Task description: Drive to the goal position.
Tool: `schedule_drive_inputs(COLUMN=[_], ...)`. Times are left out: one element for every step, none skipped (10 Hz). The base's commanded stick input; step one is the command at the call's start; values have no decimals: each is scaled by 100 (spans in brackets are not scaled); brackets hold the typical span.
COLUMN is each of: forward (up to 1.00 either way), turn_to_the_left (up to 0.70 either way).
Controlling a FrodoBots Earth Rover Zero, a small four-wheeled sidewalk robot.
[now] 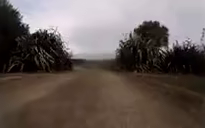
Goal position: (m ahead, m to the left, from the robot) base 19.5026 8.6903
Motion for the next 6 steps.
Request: schedule_drive_inputs(forward=[85, 85, 85, 85, 85, 85], turn_to_the_left=[0, 0, 0, 0, -15, -31])
